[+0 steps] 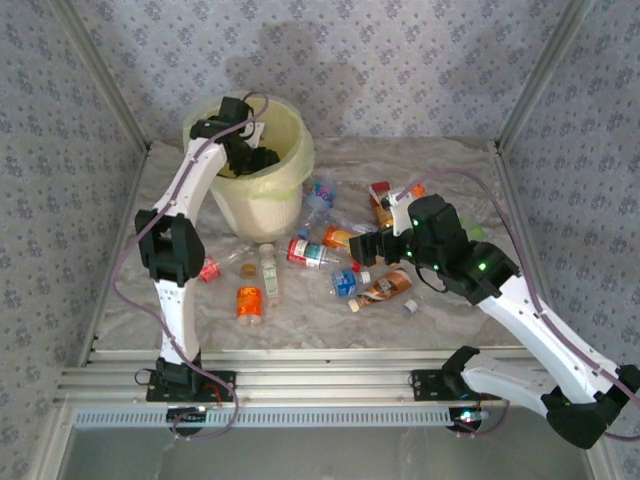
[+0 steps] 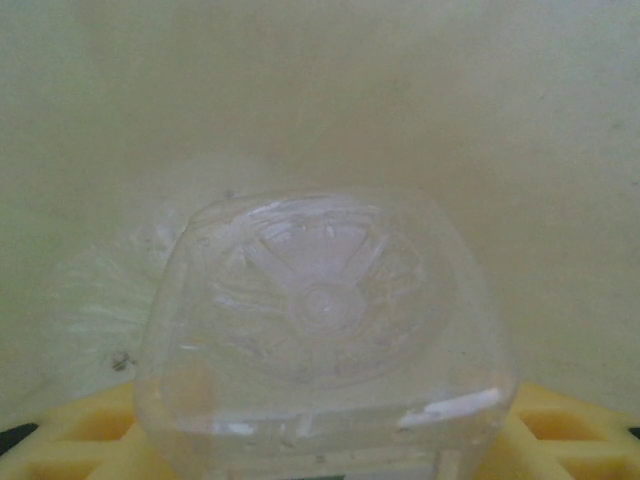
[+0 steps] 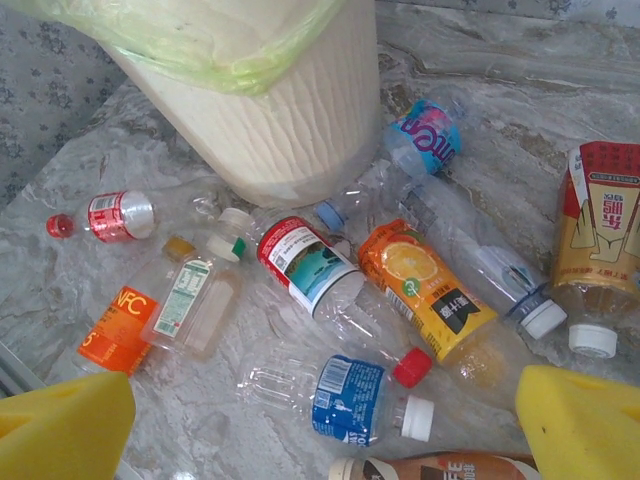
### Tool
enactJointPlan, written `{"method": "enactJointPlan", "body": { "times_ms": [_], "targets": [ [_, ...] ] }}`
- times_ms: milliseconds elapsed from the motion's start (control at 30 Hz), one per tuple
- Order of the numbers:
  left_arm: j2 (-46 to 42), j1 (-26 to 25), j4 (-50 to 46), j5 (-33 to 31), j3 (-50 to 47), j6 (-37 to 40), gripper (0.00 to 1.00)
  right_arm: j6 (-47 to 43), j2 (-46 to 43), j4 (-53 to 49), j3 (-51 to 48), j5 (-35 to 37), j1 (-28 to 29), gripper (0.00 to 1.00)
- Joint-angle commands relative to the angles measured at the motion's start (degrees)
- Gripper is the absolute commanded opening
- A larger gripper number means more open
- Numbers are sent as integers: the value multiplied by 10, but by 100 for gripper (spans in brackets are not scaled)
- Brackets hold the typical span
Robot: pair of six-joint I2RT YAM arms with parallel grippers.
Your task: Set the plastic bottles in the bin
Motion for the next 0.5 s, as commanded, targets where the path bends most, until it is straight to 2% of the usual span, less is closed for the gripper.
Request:
{"method": "enactJointPlan", "body": {
  "times_ms": [0,467],
  "targets": [
    [4,-6,-11,9,-1,4,60,10,-10,-15,-4,0,-4,100],
    [-18,-7,-17,7,2,-12,82,38,-15,-44,-25,47,-12,100]
  ]
}}
